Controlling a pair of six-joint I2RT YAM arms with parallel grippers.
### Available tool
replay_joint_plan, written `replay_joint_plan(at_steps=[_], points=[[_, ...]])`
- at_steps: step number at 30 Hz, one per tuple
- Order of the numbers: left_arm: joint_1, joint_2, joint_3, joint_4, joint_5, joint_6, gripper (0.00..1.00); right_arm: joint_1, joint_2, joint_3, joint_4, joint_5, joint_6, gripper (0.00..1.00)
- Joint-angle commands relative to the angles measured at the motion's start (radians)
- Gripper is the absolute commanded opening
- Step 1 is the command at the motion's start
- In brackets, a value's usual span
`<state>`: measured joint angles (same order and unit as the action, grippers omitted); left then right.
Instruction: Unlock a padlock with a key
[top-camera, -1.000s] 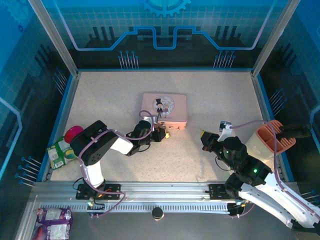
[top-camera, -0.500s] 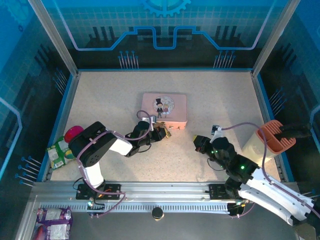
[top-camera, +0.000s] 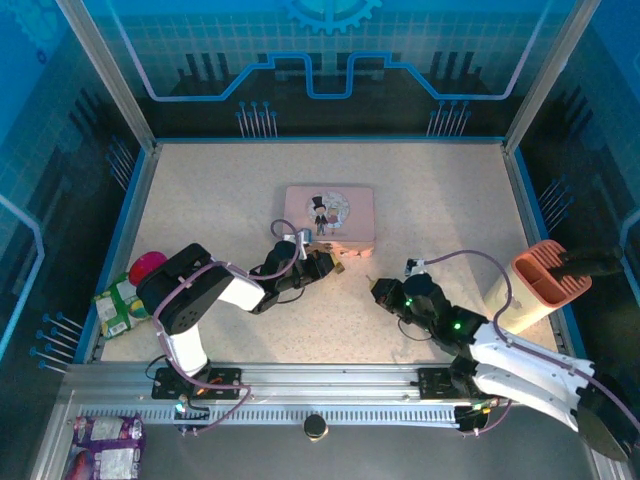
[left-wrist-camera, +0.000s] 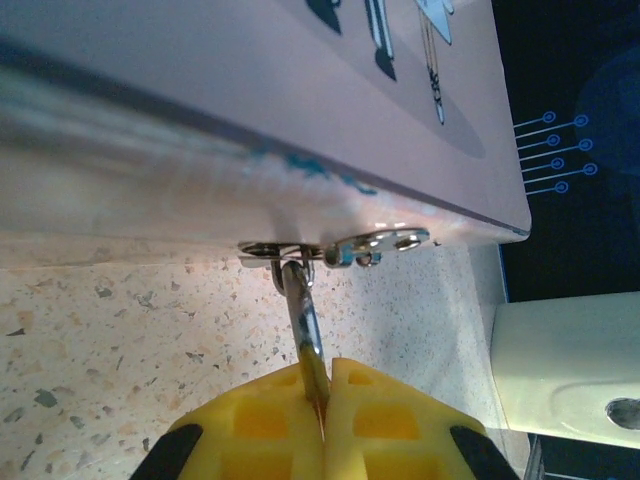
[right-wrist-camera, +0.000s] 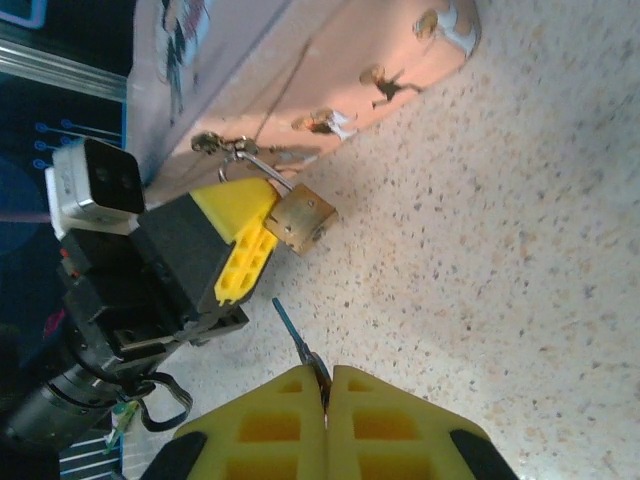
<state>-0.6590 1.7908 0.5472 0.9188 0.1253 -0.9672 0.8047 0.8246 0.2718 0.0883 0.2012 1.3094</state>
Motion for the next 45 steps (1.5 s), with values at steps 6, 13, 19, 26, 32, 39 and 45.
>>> replay_joint_plan(at_steps=[6, 13, 19, 26, 32, 39, 45], points=[[0.012, -0.006, -0.010, 0.144, 0.012, -0.063, 0.00, 0.013, 0.198, -0.032, 0.321, -0.081, 0.141, 0.00], [0.013, 0.005, -0.030, 0.201, 0.002, -0.107, 0.00, 0.011, 0.375, -0.068, 0.548, -0.118, 0.245, 0.00], [0.019, -0.003, -0.043, 0.229, 0.000, -0.132, 0.00, 0.002, 0.488, -0.067, 0.671, -0.162, 0.273, 0.00], [0.027, 0.010, -0.063, 0.273, -0.003, -0.150, 0.00, -0.033, 0.619, -0.078, 0.834, -0.219, 0.323, 0.00], [0.032, 0.014, -0.075, 0.302, 0.001, -0.151, 0.00, -0.047, 0.763, -0.077, 1.007, -0.254, 0.375, 0.00], [0.044, 0.032, -0.099, 0.359, 0.009, -0.166, 0.00, -0.081, 0.936, -0.087, 1.245, -0.284, 0.433, 0.00], [0.047, 0.005, -0.102, 0.327, 0.007, -0.141, 0.00, -0.084, 1.023, -0.062, 1.335, -0.318, 0.459, 0.00]])
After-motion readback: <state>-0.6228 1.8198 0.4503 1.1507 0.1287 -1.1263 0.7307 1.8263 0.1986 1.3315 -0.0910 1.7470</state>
